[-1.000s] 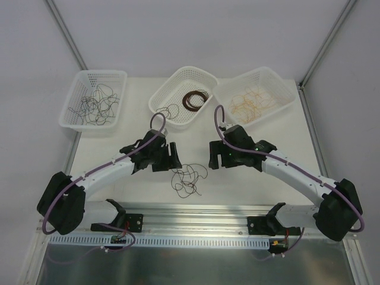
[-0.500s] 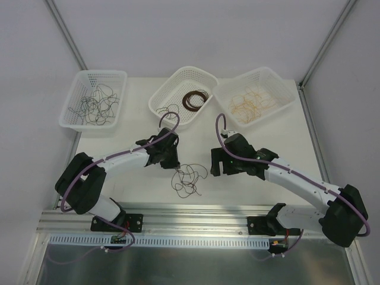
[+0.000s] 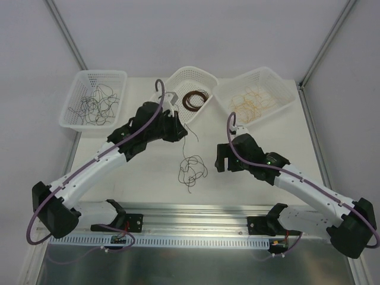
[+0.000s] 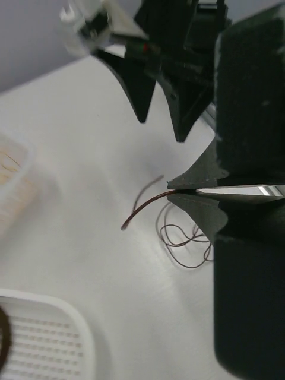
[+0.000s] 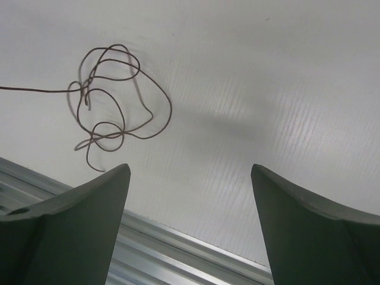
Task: Untangle the cables
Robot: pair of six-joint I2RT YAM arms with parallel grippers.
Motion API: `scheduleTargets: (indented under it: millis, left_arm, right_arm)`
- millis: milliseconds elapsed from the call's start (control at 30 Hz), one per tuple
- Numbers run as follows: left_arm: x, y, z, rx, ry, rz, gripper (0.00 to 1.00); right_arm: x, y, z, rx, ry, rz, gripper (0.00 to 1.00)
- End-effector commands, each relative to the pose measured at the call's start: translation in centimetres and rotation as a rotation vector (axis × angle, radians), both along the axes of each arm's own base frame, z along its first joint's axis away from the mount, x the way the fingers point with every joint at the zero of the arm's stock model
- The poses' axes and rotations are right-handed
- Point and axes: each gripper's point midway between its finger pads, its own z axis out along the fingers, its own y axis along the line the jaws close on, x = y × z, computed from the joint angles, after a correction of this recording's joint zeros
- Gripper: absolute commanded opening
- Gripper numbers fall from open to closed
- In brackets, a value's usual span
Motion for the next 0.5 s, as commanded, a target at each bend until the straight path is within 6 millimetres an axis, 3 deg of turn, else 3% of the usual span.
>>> scheduleTargets:
  millis: [0,67,100,167,200,267,300,367,400,467]
  left_arm:
    - [-1.0,-1.0,9.3,-0.097,-0.224,-0.137,0.0]
    - [-1.5,-1.4,11.8,-0.132,-0.256,-0.172,0.0]
    - [-1.7,-1.3,14.1,-0.152,-0.292,-0.181,0.0]
    - [-1.7,-1.2,15.8,-0.159,-0.323,-0.185,0.0]
    - [-1.8,-1.0,18.2,-0.173,-0.374,-0.188,0.0]
    - [-1.9,-0.8,20.0,-0.169,-0.412,-0.196,0.0]
    - [-2.2,-0.5,22.6,-0.195,-0.462,-0.193,0.0]
    - [-2.4,-0.6,24.4,-0.21,-0.499,-0.212,0.0]
    - [-2.9,-0.5,26.5,-0.233,-0.542,-0.222,0.0]
    - [-1.9,-0.8,26.7,-0.221,-0.547,-0.206,0.0]
  right_arm:
    - [1.4,-0.8,2.5,0.034,-0.132,-0.061,0.87]
    - [1.5,-1.2,2.8,0.031,-0.151,-0.073,0.87]
    - [1.6,-1.5,3.1,0.033,-0.167,-0.087,0.87]
    - [1.7,-1.8,3.3,0.031,-0.182,-0.098,0.87]
    - [1.7,-2.0,3.7,0.036,-0.193,-0.101,0.87]
    - [1.6,-2.3,3.8,0.031,-0.201,-0.107,0.87]
    - [1.7,-2.5,3.8,0.025,-0.205,-0.112,0.87]
    - [1.5,-2.7,3.8,0.02,-0.207,-0.11,0.87]
    - [1.5,-2.9,3.7,0.014,-0.206,-0.116,0.87]
    - [1.4,-2.8,3.7,0.018,-0.207,-0.108,0.87]
